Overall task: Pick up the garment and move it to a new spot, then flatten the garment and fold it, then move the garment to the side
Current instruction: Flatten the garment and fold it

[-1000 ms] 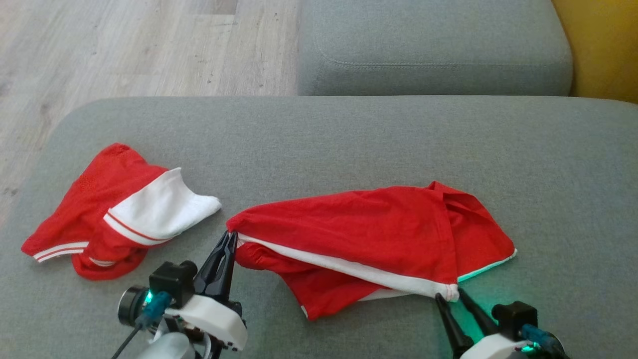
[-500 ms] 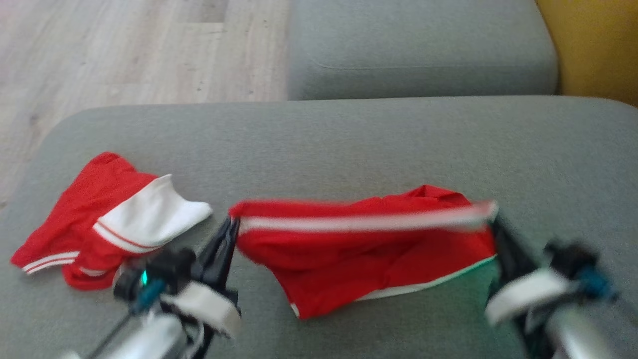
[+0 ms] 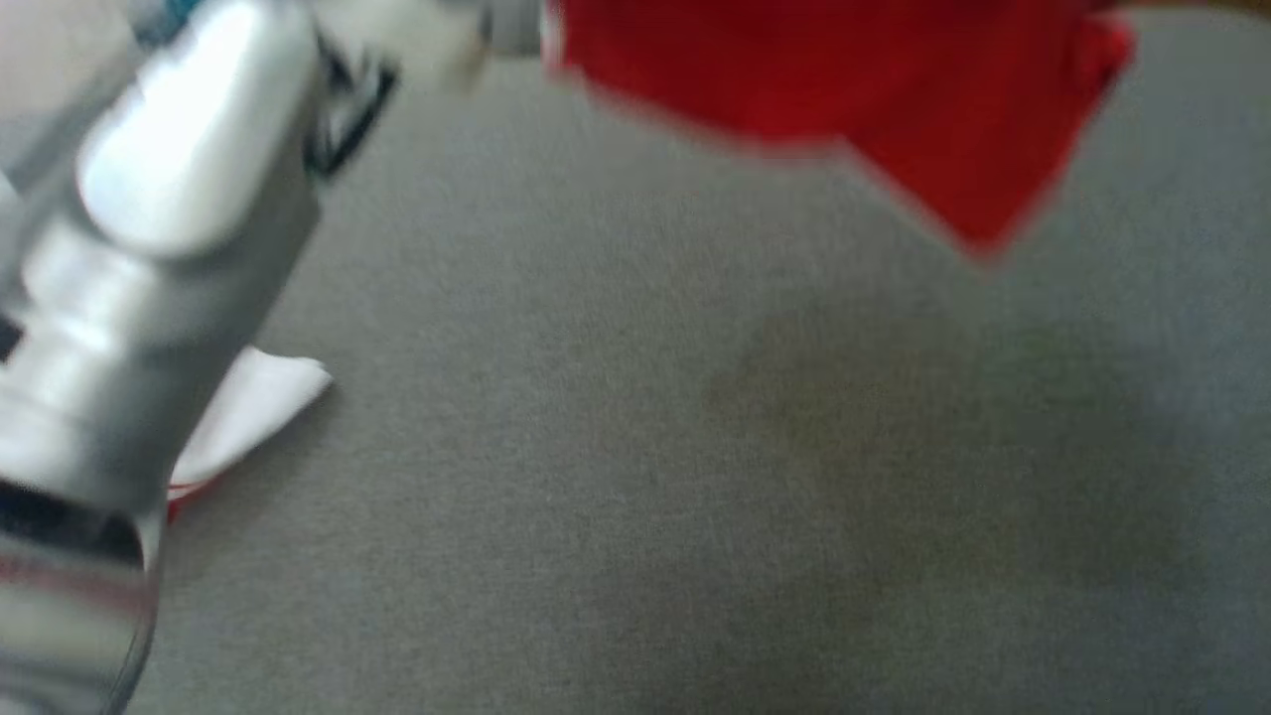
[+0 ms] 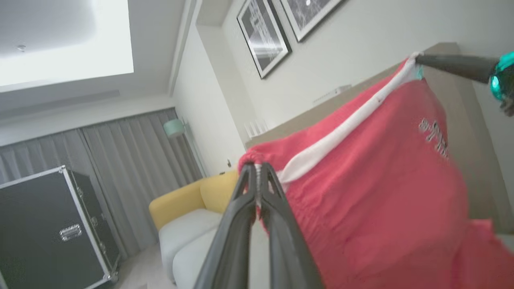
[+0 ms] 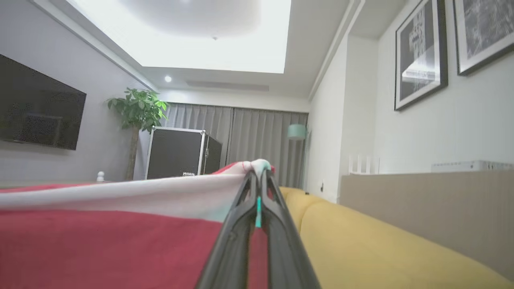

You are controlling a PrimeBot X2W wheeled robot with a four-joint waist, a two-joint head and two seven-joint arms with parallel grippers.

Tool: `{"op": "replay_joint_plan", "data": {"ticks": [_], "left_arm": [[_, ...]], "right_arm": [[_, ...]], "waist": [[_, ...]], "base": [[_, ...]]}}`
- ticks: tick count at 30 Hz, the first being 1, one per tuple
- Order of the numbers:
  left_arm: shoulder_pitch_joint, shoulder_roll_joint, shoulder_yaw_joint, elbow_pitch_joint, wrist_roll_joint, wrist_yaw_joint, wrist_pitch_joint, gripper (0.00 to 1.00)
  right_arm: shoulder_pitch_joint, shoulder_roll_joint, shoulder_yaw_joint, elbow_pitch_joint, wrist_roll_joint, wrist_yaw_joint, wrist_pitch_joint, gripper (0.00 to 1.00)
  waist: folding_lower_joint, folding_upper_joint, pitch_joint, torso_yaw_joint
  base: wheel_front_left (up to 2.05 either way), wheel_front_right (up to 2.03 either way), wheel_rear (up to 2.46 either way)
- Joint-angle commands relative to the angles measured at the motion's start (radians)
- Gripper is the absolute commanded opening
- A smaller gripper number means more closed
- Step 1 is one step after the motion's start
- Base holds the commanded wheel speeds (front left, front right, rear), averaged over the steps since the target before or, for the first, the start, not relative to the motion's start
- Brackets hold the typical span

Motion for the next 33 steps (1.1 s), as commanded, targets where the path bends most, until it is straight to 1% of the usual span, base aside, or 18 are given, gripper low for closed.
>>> {"op": "replay_joint_plan", "data": {"ticks": [1,2,4,7,9,14,17,19,22,27,30,33], "left_arm": [[-0.039,0.019,0.053,-0.018,0.009,-0.005,-0.003,0.0],[-0.061,0.006,0.076,-0.028,0.022,-0.008,-0.004,0.0],[-0.054,-0.009,0.116,-0.059,0.05,-0.014,-0.004,0.0],[0.051,-0.014,0.128,-0.078,0.085,-0.036,-0.004,0.0],[0.146,-0.01,0.107,-0.083,0.106,-0.051,-0.004,0.0],[0.463,-0.025,0.124,-0.139,0.114,-0.059,-0.004,0.0],[0.658,-0.038,0.117,-0.164,0.129,-0.062,-0.004,0.0],[0.767,-0.047,0.107,-0.176,0.143,-0.064,-0.004,0.0],[0.894,-0.051,0.09,-0.192,0.166,-0.065,-0.004,0.0],[1.048,-0.035,0.082,-0.225,0.185,-0.065,-0.004,0.0],[1.111,-0.014,0.08,-0.238,0.183,-0.065,-0.004,0.0],[1.15,0.001,0.082,-0.264,0.174,-0.063,-0.004,0.0]], "right_arm": [[-0.005,-0.007,0.016,-0.018,0.006,-0.001,-0.008,0.0],[-0.03,-0.011,0.023,-0.019,0.008,-0.001,-0.013,0.0],[-0.039,-0.014,0.033,-0.022,0.015,-0.001,-0.023,0.0],[0.037,-0.022,0.067,-0.039,0.031,-0.001,-0.029,0.0],[0.127,-0.024,0.077,-0.053,0.045,-0.001,-0.033,0.0],[0.434,-0.019,0.064,-0.098,0.082,-0.001,-0.036,0.0],[0.621,-0.018,0.01,-0.138,0.086,-0.001,-0.025,0.0],[0.749,-0.013,-0.038,-0.177,0.079,-0.001,0.002,0.0],[0.938,0.013,-0.125,-0.279,0.061,-0.001,0.062,0.0],[1.203,0.06,-0.263,-0.508,0.044,-0.001,0.18,0.0],[1.315,0.072,-0.327,-0.632,0.034,-0.001,0.244,0.0],[1.39,0.09,-0.378,-0.742,0.025,-0.001,0.299,0.0]], "waist": [[-0.0005,0.0,0.074,-0.027],[-0.0005,0.0,0.086,-0.027],[-0.0005,0.0,0.097,-0.029],[-0.0005,0.0,0.1,-0.031],[-0.0005,0.0,0.098,-0.033],[-0.0005,0.0,0.064,-0.035],[-0.0005,0.0,0.023,-0.038],[-0.0005,0.0,-0.01,-0.041],[-0.0005,0.0,-0.062,-0.052],[-0.0005,0.0,-0.121,-0.077],[-0.0005,0.0,-0.144,-0.085],[-0.0005,0.0,-0.152,-0.088]], "base": [[0.0,0.0,0.0],[0.0,0.0,0.0],[0.0,0.0,0.0],[0.0,0.0,0.0],[0.0,0.0,0.0],[0.0,0.0,0.0],[0.0,0.0,0.0],[0.0,0.0,0.0],[0.0,0.0,0.0],[0.0,0.0,0.0],[0.0,0.0,0.0],[0.0,0.0,0.0]]}}
